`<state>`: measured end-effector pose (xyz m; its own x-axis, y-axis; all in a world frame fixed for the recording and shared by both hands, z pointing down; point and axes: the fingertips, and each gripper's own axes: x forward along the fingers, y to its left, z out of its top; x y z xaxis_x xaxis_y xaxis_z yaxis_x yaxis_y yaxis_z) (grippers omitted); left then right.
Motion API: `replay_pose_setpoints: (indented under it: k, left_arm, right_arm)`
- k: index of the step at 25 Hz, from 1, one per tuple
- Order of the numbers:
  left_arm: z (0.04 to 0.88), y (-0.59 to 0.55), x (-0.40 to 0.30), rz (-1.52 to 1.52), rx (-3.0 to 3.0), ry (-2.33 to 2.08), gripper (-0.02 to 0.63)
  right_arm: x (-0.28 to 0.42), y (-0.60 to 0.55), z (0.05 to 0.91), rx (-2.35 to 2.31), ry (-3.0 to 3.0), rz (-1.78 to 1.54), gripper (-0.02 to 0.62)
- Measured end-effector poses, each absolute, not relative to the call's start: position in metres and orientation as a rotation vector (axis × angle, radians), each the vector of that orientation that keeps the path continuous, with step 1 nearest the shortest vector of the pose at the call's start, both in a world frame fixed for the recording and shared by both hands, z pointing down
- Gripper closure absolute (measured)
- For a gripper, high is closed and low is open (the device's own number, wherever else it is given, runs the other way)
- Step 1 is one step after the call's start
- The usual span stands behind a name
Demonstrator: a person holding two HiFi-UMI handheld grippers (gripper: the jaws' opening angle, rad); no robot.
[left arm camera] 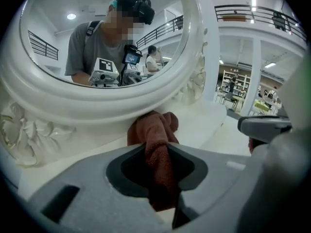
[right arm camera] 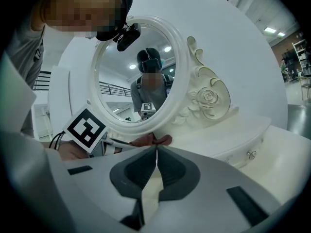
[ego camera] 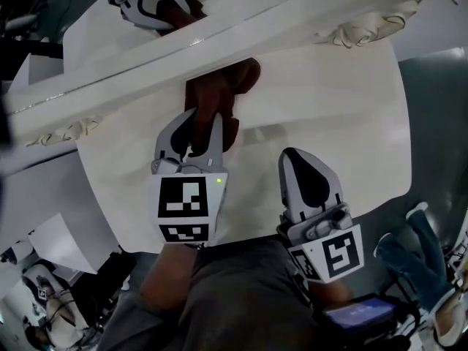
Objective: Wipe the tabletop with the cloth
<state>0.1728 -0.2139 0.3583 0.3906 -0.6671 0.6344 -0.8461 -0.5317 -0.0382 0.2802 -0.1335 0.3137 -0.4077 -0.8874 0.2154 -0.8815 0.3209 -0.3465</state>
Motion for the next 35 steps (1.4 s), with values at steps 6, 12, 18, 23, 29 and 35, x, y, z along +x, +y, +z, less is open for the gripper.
replay_pose_setpoints:
  k: [6, 12, 18, 23, 29, 35]
  left_arm:
    - [0.362, -0.215, 0.173, 0.88, 2.345, -1.314, 0.506]
    - [0.362, -0.216, 0.161, 0.819, 2.338, -1.312, 0.508]
    - [0.365, -0.214, 0.139, 0.812, 2.328, -1.319, 0.509]
    - [0.365, -0.211, 0.117, 0.808, 2.316, -1.317, 0.509]
    - [0.365, -0.207, 0.089, 0.8, 2.308, -1.325, 0.509]
    - [0.365, -0.201, 0.059, 0.791, 2.288, -1.344, 0.509]
  right_arm:
    - [0.282, -0.134, 0.317, -1.712, 2.548, -0.661, 0.58]
    - [0.268, -0.133, 0.314, -1.716, 2.587, -0.643, 0.58]
    - [0.24, -0.131, 0.312, -1.708, 2.627, -0.621, 0.58]
    - [0.211, -0.128, 0.307, -1.681, 2.659, -0.611, 0.58]
    - [0.184, -0.128, 0.305, -1.667, 2.684, -0.597, 0.58]
    - [0.156, -0.125, 0.304, -1.653, 2.719, -0.601, 0.58]
